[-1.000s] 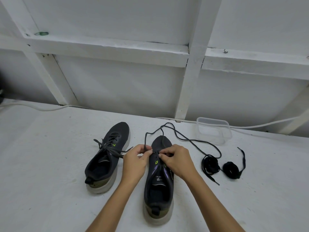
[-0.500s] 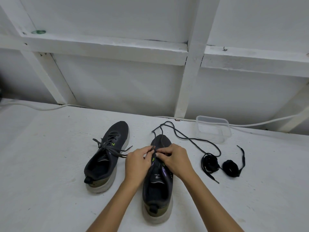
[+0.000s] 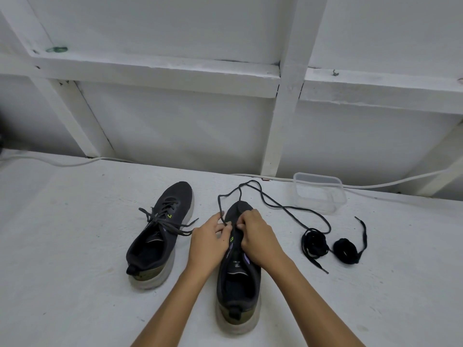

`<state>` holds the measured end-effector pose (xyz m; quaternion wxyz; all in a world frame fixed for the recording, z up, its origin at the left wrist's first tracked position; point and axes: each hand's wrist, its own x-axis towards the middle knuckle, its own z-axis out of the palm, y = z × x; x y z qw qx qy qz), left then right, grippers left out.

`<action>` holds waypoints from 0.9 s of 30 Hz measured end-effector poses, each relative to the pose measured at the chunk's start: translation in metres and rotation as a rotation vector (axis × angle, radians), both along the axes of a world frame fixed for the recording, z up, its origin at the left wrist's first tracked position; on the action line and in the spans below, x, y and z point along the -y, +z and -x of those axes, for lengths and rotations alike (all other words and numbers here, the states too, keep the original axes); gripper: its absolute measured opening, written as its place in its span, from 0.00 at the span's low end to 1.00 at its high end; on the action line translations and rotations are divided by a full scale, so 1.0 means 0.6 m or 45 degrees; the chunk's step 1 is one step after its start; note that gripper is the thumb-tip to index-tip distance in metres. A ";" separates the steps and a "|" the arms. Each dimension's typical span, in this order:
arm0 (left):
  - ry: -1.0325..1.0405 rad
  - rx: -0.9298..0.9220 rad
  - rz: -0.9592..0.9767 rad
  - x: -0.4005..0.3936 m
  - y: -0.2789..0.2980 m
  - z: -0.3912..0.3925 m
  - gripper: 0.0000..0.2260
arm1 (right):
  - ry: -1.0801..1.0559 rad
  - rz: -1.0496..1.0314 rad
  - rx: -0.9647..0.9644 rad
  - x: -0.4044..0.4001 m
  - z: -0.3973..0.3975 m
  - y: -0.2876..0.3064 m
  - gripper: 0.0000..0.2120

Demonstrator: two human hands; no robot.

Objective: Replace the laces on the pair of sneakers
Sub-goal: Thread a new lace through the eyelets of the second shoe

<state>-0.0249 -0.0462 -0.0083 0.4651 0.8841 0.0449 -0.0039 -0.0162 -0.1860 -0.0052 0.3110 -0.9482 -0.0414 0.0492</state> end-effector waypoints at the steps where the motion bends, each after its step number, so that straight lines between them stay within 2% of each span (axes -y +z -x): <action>1: 0.006 -0.021 0.004 0.002 0.001 0.001 0.19 | -0.020 -0.071 0.014 0.006 0.001 0.001 0.07; 6: 0.038 -0.073 -0.027 0.008 0.010 0.003 0.21 | -0.198 -0.338 0.111 0.038 0.001 0.008 0.11; 10: -0.074 0.053 -0.215 0.014 0.018 -0.004 0.23 | -0.187 -0.387 0.079 0.054 0.003 0.017 0.09; 12: -0.122 0.127 -0.338 0.021 0.022 -0.011 0.19 | -0.173 -0.415 0.051 0.056 0.002 0.020 0.09; 15: -0.226 0.185 -0.428 0.030 0.029 -0.024 0.08 | -0.176 -0.519 -0.006 0.059 0.002 0.027 0.08; 18: -0.194 0.194 -0.242 0.031 0.029 -0.029 0.02 | -0.230 -0.740 -0.164 0.072 0.010 0.034 0.11; 20: -0.137 0.127 -0.048 0.028 0.030 -0.026 0.02 | -0.294 -0.856 -0.210 0.084 0.016 0.032 0.17; 22: -0.192 0.070 0.021 0.023 0.029 -0.023 0.03 | -0.367 -0.959 -0.228 0.091 0.023 0.024 0.20; 25: -0.319 0.068 -0.007 0.017 0.026 -0.024 0.05 | -0.530 -1.146 -0.161 0.087 0.034 0.012 0.14; 27: -0.356 0.074 -0.062 0.014 0.023 -0.026 0.06 | -0.595 -1.175 -0.113 0.082 0.038 0.008 0.09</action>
